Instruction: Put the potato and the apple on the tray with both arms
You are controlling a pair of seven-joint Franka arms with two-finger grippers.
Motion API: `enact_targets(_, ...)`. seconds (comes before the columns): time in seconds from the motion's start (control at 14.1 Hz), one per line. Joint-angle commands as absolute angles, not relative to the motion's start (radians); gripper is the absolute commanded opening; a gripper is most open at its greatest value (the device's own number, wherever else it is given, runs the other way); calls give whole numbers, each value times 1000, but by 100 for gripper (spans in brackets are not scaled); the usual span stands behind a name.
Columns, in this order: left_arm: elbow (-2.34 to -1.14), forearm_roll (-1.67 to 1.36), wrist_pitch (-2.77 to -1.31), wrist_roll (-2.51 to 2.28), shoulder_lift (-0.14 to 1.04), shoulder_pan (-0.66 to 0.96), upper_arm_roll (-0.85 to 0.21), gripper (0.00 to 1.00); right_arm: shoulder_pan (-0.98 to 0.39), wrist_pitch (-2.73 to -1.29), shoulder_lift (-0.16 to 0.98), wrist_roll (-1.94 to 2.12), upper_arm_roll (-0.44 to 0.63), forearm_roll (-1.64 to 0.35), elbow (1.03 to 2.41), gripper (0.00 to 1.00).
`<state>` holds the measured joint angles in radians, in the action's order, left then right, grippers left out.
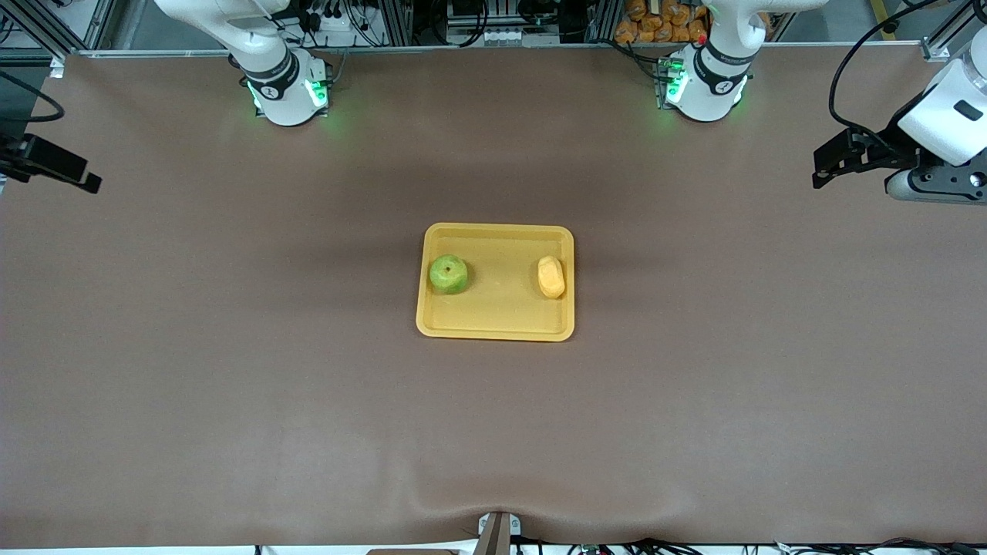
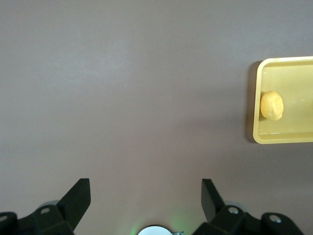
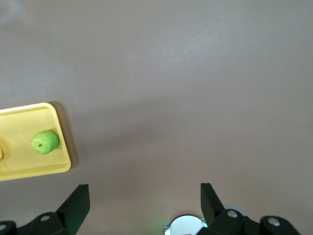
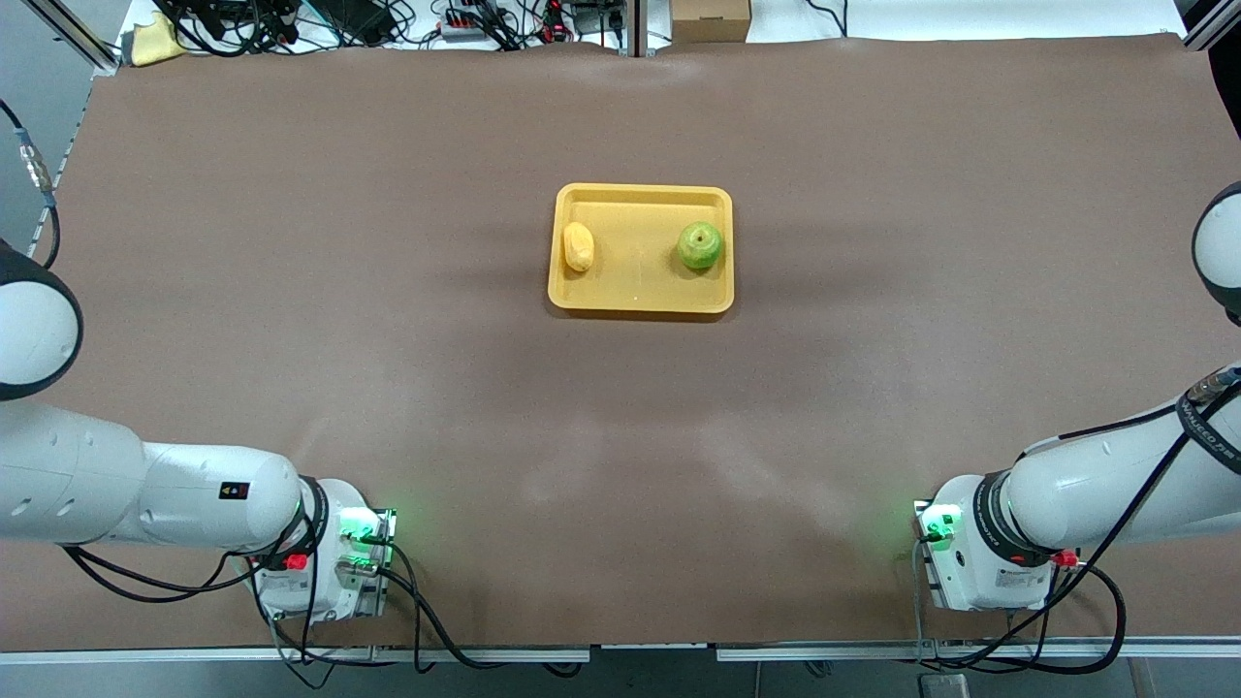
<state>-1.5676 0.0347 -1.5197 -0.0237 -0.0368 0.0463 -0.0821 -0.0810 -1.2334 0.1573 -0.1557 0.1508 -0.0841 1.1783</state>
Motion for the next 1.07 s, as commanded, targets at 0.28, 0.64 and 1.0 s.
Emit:
enact_targets(0.28,-1555,52,-1491,-17,-38,40,-89,100,-64,-1377,-58,-120,130,-61,1491,100)
enact_targets(0.64,-1555,52,-1491,-17,-38,40,-89,100,-86,-1390,-64,-91,124,31,1497,100)
enact_targets(1.0,-1559,52,-1491,-17,-38,41,-89,100,-87,-1399,-60,-89,126,34,1493,100)
